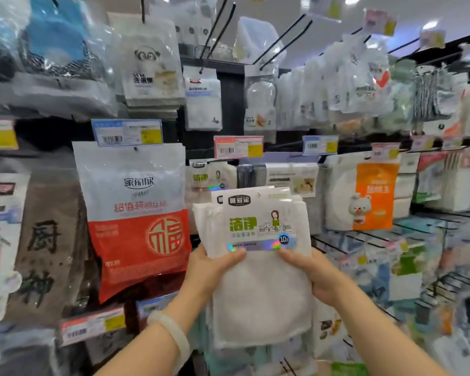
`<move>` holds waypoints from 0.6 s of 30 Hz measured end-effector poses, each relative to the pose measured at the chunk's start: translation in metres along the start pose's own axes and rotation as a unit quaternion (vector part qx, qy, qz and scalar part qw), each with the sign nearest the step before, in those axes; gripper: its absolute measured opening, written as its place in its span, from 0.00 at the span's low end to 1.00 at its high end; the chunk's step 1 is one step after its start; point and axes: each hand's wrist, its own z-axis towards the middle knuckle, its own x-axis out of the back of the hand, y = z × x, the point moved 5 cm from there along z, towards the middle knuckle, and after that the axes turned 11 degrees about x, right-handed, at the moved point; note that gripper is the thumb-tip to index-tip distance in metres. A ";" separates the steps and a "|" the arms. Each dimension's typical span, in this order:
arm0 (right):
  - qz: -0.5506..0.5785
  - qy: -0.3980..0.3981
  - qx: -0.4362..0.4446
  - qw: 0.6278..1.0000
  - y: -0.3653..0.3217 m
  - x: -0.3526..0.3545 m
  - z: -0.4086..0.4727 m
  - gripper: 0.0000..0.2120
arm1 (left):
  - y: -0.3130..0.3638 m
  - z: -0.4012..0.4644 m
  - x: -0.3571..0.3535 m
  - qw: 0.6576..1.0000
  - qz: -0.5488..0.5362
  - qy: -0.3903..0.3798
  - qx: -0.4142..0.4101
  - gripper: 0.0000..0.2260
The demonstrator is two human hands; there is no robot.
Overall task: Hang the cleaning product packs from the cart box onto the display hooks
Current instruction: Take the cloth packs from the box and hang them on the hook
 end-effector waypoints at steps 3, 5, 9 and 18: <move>0.019 -0.051 -0.013 0.998 0.002 -0.008 0.032 0.41 | 0.007 0.018 0.010 0.999 -0.022 0.028 0.005 0.18; 0.084 -0.097 -0.021 0.992 0.001 -0.013 0.050 0.44 | 0.010 0.027 0.016 0.999 -0.029 0.039 0.006 0.20; 0.144 -0.084 -0.055 0.984 0.004 -0.009 0.086 0.34 | 0.007 0.038 0.019 0.997 -0.033 0.067 0.000 0.25; 0.101 -0.130 -0.114 0.980 0.008 0.013 0.136 0.14 | 0.001 0.057 -0.002 0.994 -0.016 0.109 -0.001 0.21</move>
